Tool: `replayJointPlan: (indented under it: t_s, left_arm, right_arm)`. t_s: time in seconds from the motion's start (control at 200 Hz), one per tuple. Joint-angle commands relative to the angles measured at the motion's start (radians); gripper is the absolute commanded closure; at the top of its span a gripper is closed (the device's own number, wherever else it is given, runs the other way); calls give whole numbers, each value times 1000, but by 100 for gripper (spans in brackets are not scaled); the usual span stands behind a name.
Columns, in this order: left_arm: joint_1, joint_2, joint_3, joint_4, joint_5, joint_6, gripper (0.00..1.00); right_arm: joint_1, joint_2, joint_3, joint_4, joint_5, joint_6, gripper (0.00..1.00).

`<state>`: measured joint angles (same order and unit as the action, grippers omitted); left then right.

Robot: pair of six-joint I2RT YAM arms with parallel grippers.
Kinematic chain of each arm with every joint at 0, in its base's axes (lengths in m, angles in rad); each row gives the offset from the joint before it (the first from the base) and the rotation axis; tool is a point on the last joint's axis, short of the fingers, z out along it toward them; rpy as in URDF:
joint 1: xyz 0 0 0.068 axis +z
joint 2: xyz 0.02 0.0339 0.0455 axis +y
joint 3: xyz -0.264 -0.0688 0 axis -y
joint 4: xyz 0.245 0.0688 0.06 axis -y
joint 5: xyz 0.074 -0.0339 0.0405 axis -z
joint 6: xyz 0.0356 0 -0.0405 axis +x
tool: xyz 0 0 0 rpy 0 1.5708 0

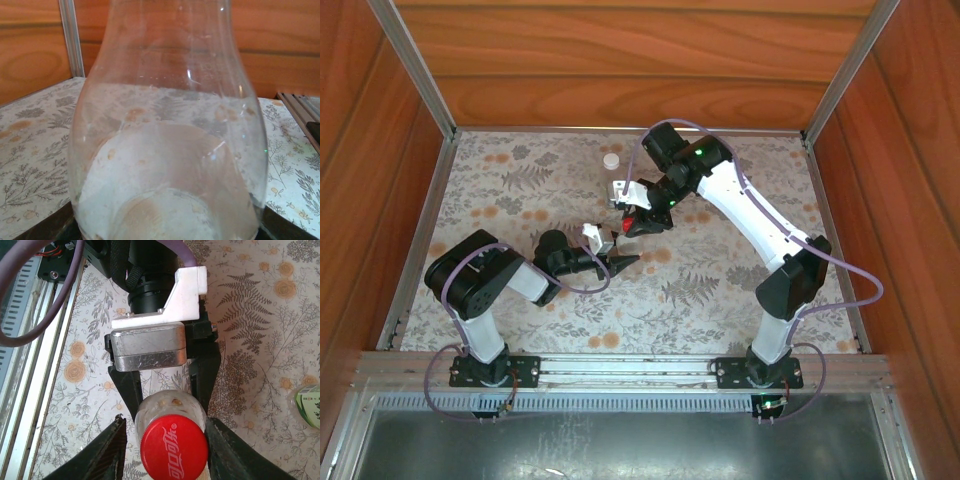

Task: Screw on the bottle caps

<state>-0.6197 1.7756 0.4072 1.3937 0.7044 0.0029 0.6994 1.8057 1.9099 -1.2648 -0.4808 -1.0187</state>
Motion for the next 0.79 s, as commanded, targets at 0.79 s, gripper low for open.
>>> replayJointPlan:
  t_s: [0.79]
  left_arm:
    - [15, 50, -34, -209, -7, -7, 43]
  right_arm:
    - [6, -76, -138, 63, 75, 56, 66]
